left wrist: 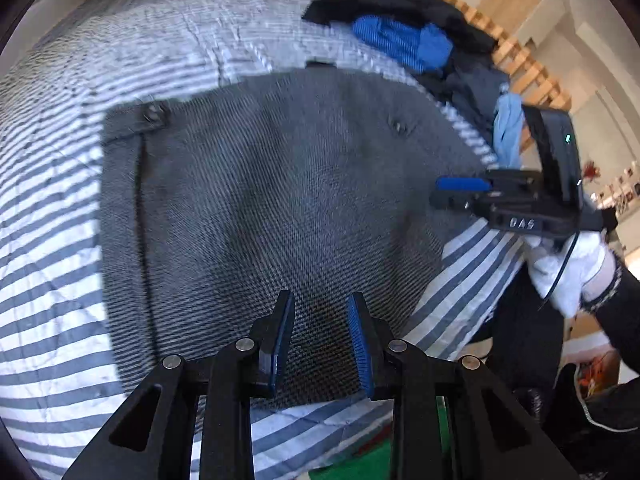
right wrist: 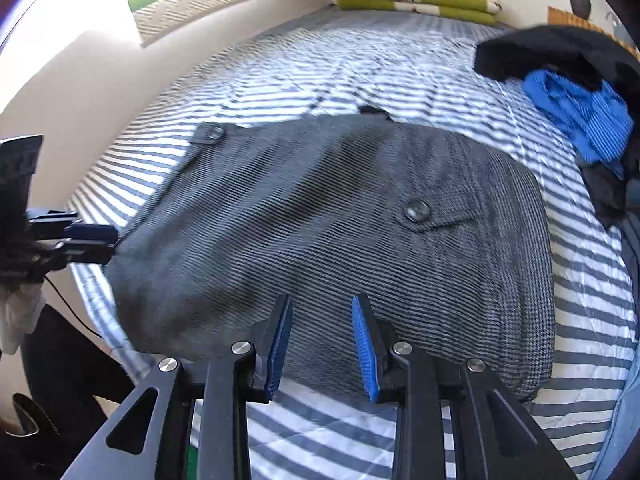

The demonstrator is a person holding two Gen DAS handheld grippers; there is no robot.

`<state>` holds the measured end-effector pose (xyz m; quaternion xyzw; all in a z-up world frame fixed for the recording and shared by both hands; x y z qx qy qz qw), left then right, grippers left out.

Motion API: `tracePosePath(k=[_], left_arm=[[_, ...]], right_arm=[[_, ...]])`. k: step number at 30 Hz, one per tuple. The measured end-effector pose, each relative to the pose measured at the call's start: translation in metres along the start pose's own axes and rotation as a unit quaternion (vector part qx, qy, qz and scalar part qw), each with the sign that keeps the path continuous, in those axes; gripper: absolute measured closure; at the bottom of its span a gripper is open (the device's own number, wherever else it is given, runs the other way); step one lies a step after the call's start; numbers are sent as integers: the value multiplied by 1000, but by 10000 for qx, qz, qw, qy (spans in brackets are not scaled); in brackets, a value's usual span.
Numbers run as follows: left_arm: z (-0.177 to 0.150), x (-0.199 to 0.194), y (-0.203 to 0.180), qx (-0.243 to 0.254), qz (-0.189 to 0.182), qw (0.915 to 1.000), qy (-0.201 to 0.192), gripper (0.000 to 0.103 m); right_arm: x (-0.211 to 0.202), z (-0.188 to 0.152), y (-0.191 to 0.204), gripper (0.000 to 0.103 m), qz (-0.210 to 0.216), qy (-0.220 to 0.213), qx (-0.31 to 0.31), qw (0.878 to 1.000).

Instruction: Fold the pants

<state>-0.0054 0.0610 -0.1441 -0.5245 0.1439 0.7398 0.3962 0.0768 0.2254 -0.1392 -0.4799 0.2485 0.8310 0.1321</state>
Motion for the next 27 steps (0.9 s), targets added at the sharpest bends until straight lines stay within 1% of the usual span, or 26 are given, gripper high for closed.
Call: tracePosePath(k=[1, 2, 3, 4, 5, 6, 7, 8, 9, 11, 12, 14, 15, 17, 19, 20, 22, 24, 27], left_arm=[[-3, 17, -1, 130, 175, 9995, 213, 74], [-1, 17, -2, 266, 266, 9993, -30, 73], [1, 17, -3, 265, 263, 9993, 55, 73], [3, 13, -3, 166, 261, 9994, 142, 73], [6, 5, -6, 129, 280, 9995, 45, 73], [9, -4, -12, 212, 289, 9993, -72, 72], [15, -10, -22, 371, 306, 9987, -142, 72], [22, -15, -34, 552, 326, 9977, -216, 71], [30, -18, -46, 704, 297, 9966, -311, 71], [51, -18, -69, 912, 84, 9947, -465, 70], [60, -15, -81, 1029, -15, 9935, -492, 69], [78, 1, -101, 1328, -61, 9901, -458, 69], [85, 12, -112, 1443, -52, 9887, -413, 69], [100, 32, -119, 1487, -84, 9882, -360, 69], [109, 49, -120, 1410, -30, 9895, -313, 69], [111, 59, -117, 1351, -58, 9906, -209, 69], [110, 83, -113, 1176, -318, 9925, 73, 70], [109, 89, -111, 1137, -394, 9927, 57, 70], [108, 90, -109, 1115, -506, 9924, 106, 70]], right_arm=[[13, -1, -10, 75, -93, 197, 59, 9997], [17, -3, -17, 76, -17, 261, 47, 9996], [11, -2, -21, 76, 98, 190, 25, 9998], [1, -1, -28, 75, 123, 150, 103, 9998], [-15, 2, -35, 75, 239, -4, 273, 9993], [-30, 3, -46, 73, 400, -181, 454, 9980], [-45, 5, -60, 64, 421, -322, 654, 9964], [-53, 8, -74, 60, 284, -441, 888, 9947], [-61, 9, -90, 55, 142, -533, 1100, 9924], [-68, 4, -124, 55, -71, -607, 1563, 9858], [-69, 1, -137, 55, -99, -576, 1851, 9810], [-63, -4, -157, 55, 162, -413, 2393, 9699], [-60, -8, -164, 55, 293, -318, 2540, 9662], [-55, -18, -166, 55, 372, -213, 2691, 9622], [-52, -23, -166, 53, 427, -165, 2794, 9591], [-50, -26, -165, 52, 487, -121, 2885, 9562], [-42, -29, -159, 50, 612, -13, 3132, 9477], [-29, -34, -158, 49, 697, 91, 3391, 9381], [-23, -31, -156, 45, 889, 51, 3672, 9259]])
Point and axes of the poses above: each gripper's, at about its wrist camera, not at the fingertips, and x roughly the way its jaws point, y to its left, z to its top, the point moved 4 cm from there along x, roughly the way its jaws point, and after that the axes turned 13 degrees about x, right-handed, at the moved point
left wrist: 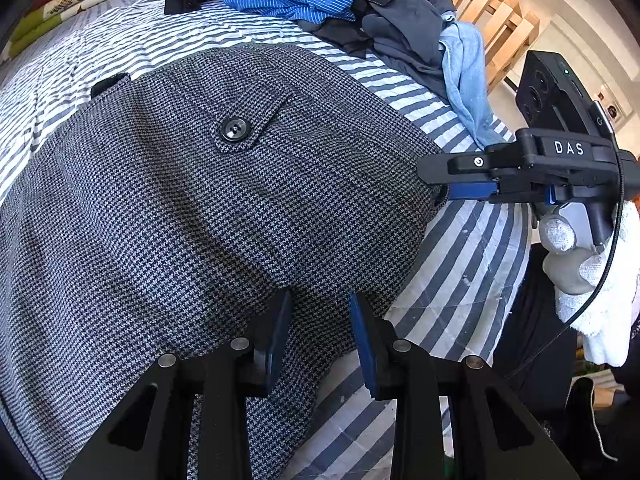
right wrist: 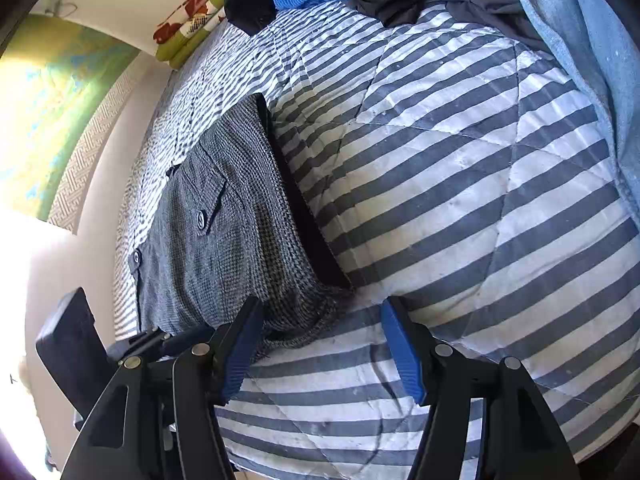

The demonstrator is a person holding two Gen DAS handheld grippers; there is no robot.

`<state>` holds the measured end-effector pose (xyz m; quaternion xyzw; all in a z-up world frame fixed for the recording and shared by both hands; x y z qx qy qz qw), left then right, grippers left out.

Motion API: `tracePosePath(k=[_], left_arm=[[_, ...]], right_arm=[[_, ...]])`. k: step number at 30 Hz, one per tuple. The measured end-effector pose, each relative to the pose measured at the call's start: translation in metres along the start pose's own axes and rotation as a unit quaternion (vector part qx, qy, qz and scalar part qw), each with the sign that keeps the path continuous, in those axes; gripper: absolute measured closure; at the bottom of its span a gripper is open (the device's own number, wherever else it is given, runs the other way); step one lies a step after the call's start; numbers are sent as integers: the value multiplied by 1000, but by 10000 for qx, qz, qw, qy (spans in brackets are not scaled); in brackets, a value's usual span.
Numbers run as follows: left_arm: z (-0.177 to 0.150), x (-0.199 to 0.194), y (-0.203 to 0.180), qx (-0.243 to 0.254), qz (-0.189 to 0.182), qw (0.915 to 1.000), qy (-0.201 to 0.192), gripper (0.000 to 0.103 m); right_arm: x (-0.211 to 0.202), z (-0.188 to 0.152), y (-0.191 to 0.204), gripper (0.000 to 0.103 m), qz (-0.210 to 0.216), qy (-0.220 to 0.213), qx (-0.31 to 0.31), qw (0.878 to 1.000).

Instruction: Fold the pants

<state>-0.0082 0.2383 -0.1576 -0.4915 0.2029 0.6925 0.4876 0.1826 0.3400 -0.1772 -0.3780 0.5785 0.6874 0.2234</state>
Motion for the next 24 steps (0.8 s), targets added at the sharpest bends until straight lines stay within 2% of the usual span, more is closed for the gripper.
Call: tracePosePath(k=[4, 5, 6, 7, 9, 12, 14, 18, 22, 24], left_arm=[[0, 0, -2, 166, 84, 9998, -3, 70], [1, -1, -1, 123, 45, 9999, 6, 70], [2, -3, 0, 76, -5, 10000, 22, 70], [2, -7, 2, 26, -33, 10000, 4, 70], [0, -25, 6, -111, -77, 9998, -169, 70], [-15, -63, 24, -385, 177, 9976, -540, 69], [-34, -85, 46, -728, 365, 9941, -711, 69], [-88, -115, 88, -1442, 612, 9847, -761, 69], [-132, -107, 123, -1984, 502, 9772, -560, 68], [-147, -109, 126, -2067, 428, 9754, -634, 68]], right_arm=[[15, -6, 12, 45, 431, 358, 291, 9980], [18, -7, 15, 45, 425, 395, 343, 9977], [19, -8, 16, 51, 357, 304, 366, 9982], [19, -7, 18, 66, 296, 171, 351, 9988], [18, -6, 21, 83, 338, 26, 348, 9988], [10, -7, 25, 88, 374, -208, 352, 9985], [3, -9, 38, 89, 189, -438, 83, 9988], [-12, -17, 82, 90, -178, -942, -747, 9926], [-19, -36, 139, 90, -506, -1368, -1726, 9741], [-16, -51, 171, 90, -565, -1500, -2223, 9617]])
Point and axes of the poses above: each gripper's, at about its wrist camera, not at the fingertips, and x roughly the way its jaws point, y to its left, z to its top, the point moved 4 cm from there along x, roughly the way its jaws point, and after that the axes turned 13 degrees about x, right-handed, at the moved point
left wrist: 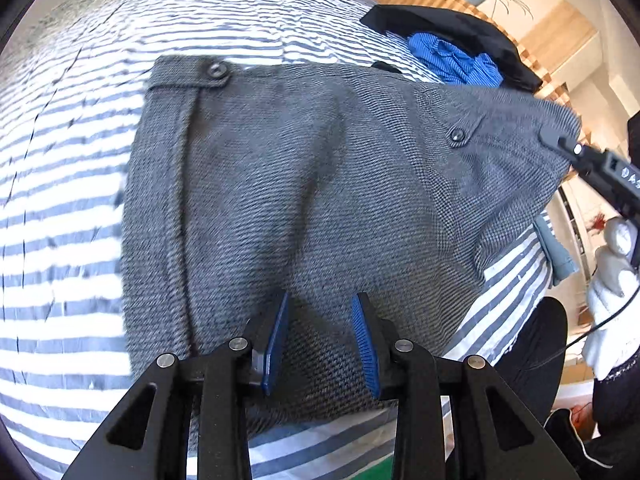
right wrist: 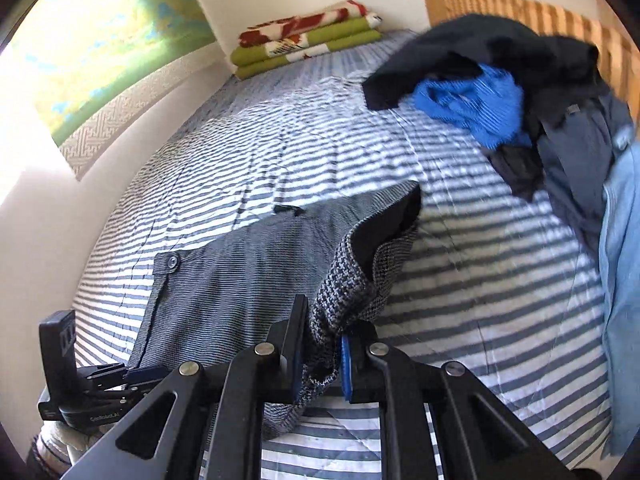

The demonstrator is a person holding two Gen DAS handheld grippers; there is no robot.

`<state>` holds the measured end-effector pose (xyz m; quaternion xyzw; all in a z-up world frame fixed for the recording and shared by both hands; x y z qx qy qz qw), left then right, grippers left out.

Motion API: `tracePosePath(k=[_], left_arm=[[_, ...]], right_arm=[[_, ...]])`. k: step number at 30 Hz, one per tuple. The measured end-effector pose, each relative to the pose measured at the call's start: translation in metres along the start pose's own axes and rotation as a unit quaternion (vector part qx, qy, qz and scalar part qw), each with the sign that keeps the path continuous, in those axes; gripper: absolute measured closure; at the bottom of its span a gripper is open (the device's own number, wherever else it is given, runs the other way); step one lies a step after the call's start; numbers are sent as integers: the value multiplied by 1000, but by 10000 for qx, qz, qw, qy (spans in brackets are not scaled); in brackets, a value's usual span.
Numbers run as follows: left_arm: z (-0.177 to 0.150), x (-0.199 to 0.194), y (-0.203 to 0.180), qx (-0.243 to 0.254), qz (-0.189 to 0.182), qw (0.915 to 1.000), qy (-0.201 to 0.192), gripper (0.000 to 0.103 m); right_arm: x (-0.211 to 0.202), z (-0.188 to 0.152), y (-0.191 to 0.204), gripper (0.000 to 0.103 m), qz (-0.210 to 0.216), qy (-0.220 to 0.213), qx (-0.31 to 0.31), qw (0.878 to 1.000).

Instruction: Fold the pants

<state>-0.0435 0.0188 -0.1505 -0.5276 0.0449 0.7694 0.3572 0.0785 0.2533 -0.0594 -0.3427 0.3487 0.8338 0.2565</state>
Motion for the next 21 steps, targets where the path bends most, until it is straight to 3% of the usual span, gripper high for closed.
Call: tracePosePath(k=[6, 11, 16, 18, 21], left_arm=[[-8, -46, 32, -457, -29, 9962, -745, 68], [-27, -86, 78, -967, 82, 9886, -1152, 68], [-43, -96, 101, -1172, 8, 9866, -1132, 68], [-46, -96, 101, -1142, -32, 9868, -1149, 68], [-49, -96, 94, -1099, -111, 9869, -1178, 68]], right_arm=[[-2, -27, 112, 90, 253, -166, -1680, 9853], [28, -87, 185, 91, 676, 414, -2825, 9560], [74, -148, 203, 86, 869, 1575, -3243, 9287], [72, -155, 198, 84, 924, 1609, -3264, 9269], [51, -144, 183, 73, 1232, 1624, -3037, 9307]])
Point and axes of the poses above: each gripper's, at about its wrist camera, not at the fingertips, and x roughly the way its jaws point, y to its left, z to its top, the point moved 4 cm from there along x, roughly the way its jaws point, and after that the axes turned 13 degrees about x, right-handed, at the moved point
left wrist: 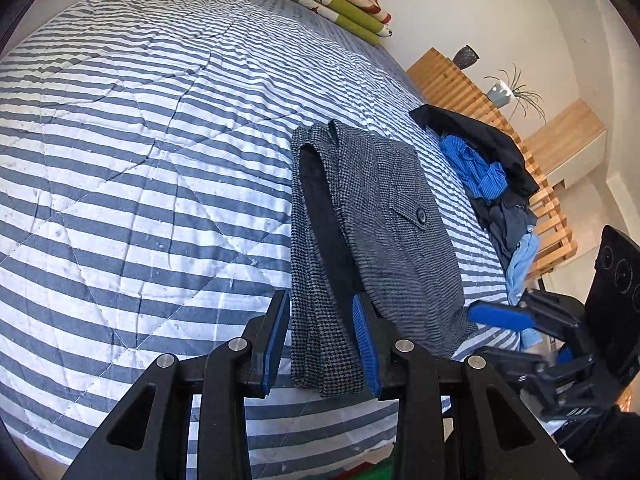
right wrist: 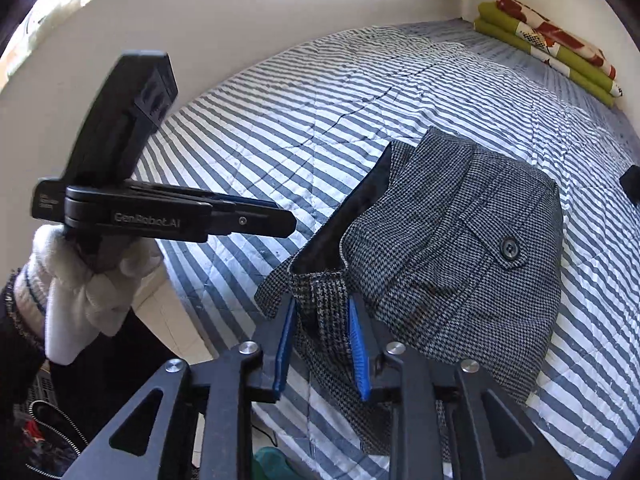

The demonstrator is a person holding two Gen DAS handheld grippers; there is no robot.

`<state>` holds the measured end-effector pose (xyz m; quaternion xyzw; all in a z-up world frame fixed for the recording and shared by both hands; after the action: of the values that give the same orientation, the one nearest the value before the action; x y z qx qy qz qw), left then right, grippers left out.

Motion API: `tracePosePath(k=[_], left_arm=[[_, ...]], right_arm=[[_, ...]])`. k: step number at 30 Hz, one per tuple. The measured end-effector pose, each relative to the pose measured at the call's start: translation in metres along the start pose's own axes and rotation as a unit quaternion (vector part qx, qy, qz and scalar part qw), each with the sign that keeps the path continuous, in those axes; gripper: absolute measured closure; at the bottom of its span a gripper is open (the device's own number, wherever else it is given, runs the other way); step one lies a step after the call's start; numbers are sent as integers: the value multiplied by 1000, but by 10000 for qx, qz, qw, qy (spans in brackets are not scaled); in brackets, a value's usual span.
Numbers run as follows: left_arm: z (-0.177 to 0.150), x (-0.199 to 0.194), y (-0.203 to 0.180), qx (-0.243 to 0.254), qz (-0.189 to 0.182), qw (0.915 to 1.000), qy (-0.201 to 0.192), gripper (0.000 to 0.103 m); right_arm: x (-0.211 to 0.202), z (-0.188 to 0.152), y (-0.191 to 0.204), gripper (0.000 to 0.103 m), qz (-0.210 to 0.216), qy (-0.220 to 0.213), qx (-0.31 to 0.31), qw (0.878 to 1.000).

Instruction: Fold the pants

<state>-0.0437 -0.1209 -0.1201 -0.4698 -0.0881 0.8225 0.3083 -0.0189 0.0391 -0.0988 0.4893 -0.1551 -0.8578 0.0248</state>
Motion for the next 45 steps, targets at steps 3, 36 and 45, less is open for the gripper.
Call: tracePosePath(k=[3, 36, 45], left_arm=[[0, 5, -15, 64, -226, 9997, -33, 61], [110, 164, -160, 1571, 32, 9759, 1517, 58], [116, 192, -145, 1219, -121, 9784, 1663, 58]], right_arm=[[-46, -1, -24, 57, 553, -332, 549, 9964], [-11, -55, -147, 79, 254, -59, 1575, 9872], [-14, -51, -137, 79, 150, -216, 905, 9956]])
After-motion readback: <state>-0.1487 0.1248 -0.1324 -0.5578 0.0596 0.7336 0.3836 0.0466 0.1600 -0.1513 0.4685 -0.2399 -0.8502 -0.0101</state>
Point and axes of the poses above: each gripper's, at about its wrist camera, not at the fingertips, and x roughly the way its jaws point, y to its left, z to its top, the point moved 4 cm from there along x, roughly the way its jaws point, and after that the axes turned 13 degrees about x, right-handed, at the moved point
